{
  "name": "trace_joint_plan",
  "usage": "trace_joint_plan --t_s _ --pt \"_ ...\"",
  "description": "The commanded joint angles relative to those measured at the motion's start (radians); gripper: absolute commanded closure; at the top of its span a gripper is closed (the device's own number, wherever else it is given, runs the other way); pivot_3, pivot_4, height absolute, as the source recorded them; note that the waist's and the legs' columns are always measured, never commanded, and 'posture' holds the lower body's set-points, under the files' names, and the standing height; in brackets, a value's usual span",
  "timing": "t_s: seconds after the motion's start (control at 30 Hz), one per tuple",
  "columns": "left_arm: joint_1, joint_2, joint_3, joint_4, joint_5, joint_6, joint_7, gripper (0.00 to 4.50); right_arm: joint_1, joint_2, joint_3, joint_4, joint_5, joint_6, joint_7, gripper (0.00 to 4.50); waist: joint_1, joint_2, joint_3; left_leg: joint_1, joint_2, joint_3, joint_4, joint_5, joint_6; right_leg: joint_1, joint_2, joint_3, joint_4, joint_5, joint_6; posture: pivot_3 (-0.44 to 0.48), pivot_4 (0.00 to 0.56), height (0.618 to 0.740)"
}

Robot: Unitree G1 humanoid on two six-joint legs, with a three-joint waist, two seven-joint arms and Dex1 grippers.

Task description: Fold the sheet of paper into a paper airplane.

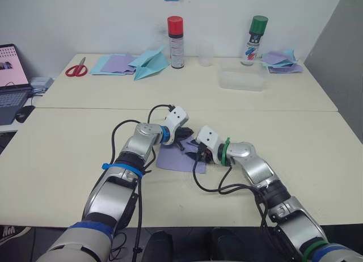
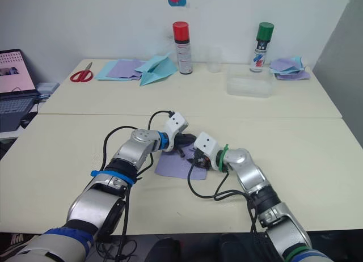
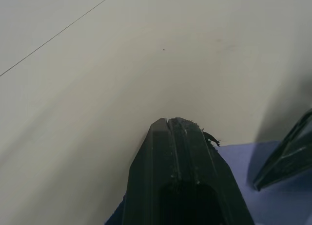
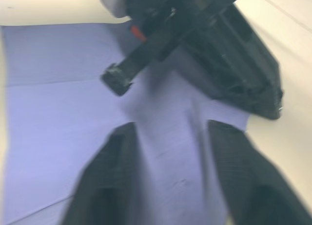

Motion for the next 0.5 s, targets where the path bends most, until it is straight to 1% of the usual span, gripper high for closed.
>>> trace_joint_plan --t_s 0.03,0.13,0.23,0.3,0.4,0.5 --pt "0.034 -0.012 -0.012 0.023 0.032 0.017 0.005 4.5 0.039 -0.042 0.037 -0.097 0.037 0.101 0.093 1.49 0.0 0.0 0.0 0.0 0.0 0.0 0.0 0.0 0.0 0.0 0.0 0.0 0.0 0.0 0.0 0.0 0.15 0.74" --pt "0.048 -0.009 -0.023 0.007 0.04 -0.004 0.0 4.5 0.044 -0.059 -0.004 -0.153 0.086 0.132 0.109 1.49 0.0 0.0 0.0 0.0 0.0 0.0 0.001 0.0 0.0 0.0 0.0 0.0 0.0 0.0 0.0 0.0 0.15 0.74" --pt "0.067 -0.003 -0.03 -0.016 0.044 -0.023 -0.015 4.5 0.035 -0.032 -0.097 -0.188 0.18 0.153 0.091 1.49 0.0 0.0 0.0 0.0 0.0 0.0 0.001 0.0 0.0 0.0 0.0 0.0 0.0 0.0 0.0 0.0 0.15 0.74" --pt "0.082 0.003 -0.034 -0.032 0.049 -0.038 -0.025 4.5 0.015 -0.009 -0.156 -0.172 0.216 0.155 0.048 1.49 0.0 0.0 0.0 -0.001 0.0 0.0 0.001 0.0 0.0 0.0 0.0 0.0 0.0 0.0 0.0 0.0 0.15 0.74" --pt "0.098 0.01 -0.036 -0.047 0.061 -0.081 -0.023 4.5 -0.021 0.036 -0.218 -0.102 0.234 0.145 -0.036 2.09 0.0 0.0 0.0 -0.001 0.0 0.0 0.0 0.0 0.0 0.0 0.0 0.0 -0.001 0.0 0.0 0.0 0.15 0.74" --pt "0.106 0.01 -0.03 -0.055 0.061 -0.089 -0.028 4.5 -0.041 0.067 -0.229 -0.036 0.227 0.136 -0.083 3.12 0.0 0.0 0.0 -0.001 0.0 0.0 0.0 0.0 0.0 -0.001 0.0 0.0 -0.001 0.0 0.0 0.0 0.15 0.74"
